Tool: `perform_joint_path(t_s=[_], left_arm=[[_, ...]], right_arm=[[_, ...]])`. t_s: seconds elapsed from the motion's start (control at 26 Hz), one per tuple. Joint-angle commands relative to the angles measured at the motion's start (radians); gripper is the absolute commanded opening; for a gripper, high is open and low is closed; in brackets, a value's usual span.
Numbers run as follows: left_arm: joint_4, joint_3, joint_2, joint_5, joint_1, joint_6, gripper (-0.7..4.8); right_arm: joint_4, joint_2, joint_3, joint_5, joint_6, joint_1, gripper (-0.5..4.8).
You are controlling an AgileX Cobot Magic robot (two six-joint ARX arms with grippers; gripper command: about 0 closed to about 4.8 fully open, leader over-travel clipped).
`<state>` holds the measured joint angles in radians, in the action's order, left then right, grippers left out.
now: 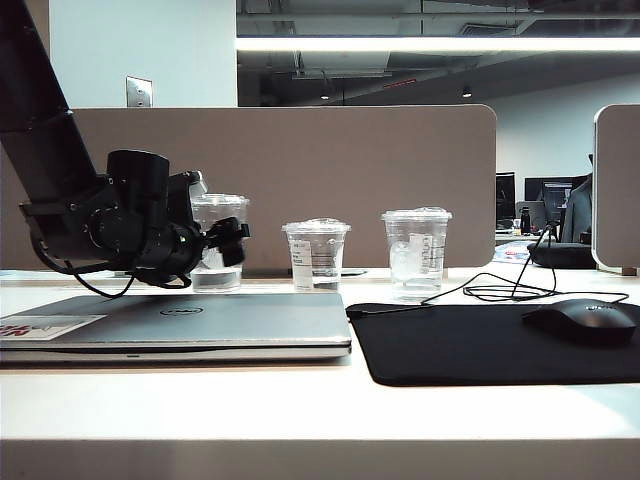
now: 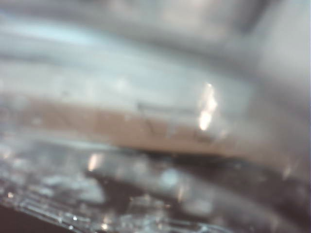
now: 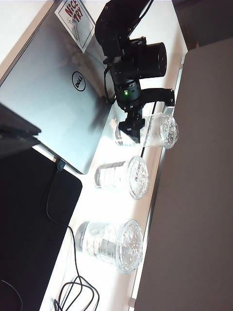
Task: Pick up the coffee cup on the left and place it on the left side of the laptop.
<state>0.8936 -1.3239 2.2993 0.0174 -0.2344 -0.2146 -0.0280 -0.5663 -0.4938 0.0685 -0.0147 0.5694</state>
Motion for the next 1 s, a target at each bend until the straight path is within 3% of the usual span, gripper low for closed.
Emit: perform_joint_path(t_s=[0.04, 0.27, 1.0], left_arm=[[0.006, -0.007, -0.002, -0.002, 0.0, 0.001, 2.5], [0.007, -0.007, -0.002, -0.002, 0.0, 0.001, 1.42], [0.011, -0.006, -0.107, 0.005, 0.003, 0.047, 1.43]], right_arm=[[0.017, 0.003, -0.006, -0.003, 0.0, 0.0, -0.03], [0.017, 0.002, -0.006, -0.003, 0.0, 0.0, -0.03], [0.017, 0.003, -0.006, -0.003, 0.0, 0.0, -0.03]])
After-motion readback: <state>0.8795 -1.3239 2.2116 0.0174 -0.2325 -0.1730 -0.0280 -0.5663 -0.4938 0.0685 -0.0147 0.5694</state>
